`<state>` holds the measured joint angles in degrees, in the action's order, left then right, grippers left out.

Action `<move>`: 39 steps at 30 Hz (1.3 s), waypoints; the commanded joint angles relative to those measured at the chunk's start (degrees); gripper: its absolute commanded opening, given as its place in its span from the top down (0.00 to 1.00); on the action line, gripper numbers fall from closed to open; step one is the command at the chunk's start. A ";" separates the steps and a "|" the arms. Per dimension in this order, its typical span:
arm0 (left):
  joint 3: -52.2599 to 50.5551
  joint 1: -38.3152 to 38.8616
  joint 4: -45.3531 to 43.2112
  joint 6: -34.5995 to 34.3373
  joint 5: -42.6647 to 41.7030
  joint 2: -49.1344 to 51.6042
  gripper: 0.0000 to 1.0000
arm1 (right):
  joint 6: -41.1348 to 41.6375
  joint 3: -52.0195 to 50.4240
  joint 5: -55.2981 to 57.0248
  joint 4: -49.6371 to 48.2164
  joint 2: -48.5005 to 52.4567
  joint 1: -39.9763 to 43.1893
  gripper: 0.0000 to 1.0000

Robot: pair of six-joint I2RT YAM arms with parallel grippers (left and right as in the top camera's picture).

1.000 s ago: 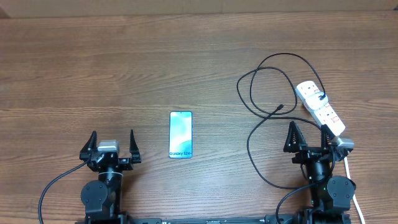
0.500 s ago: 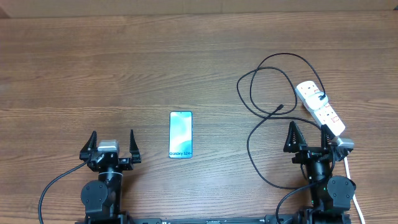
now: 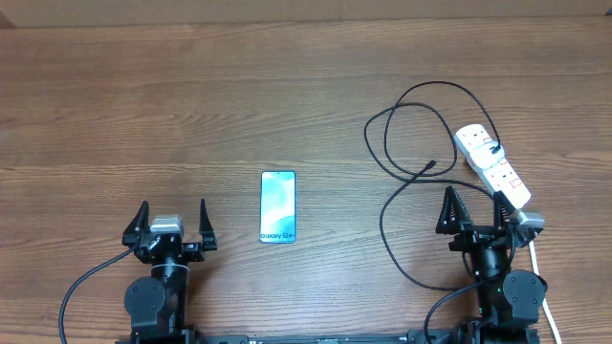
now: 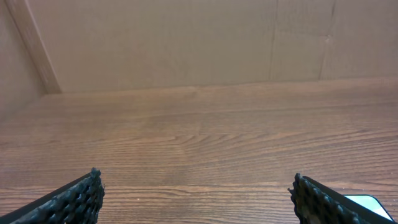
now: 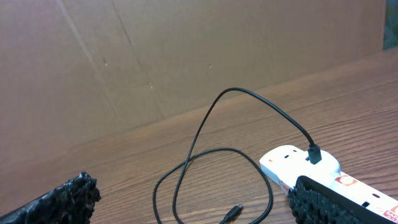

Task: Plug charger to phone and switch on socket
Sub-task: 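Swing the left gripper over the blue smartphone and lower it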

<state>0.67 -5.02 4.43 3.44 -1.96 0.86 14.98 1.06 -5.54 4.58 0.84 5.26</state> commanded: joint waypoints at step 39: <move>40.96 -0.11 -19.19 -14.62 -40.11 39.21 0.00 | -0.04 -0.59 0.35 -0.22 -0.50 0.00 0.00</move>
<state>32.95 -5.02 -14.94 -1.50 -32.67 31.57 14.98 1.06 -5.54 4.51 0.86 5.26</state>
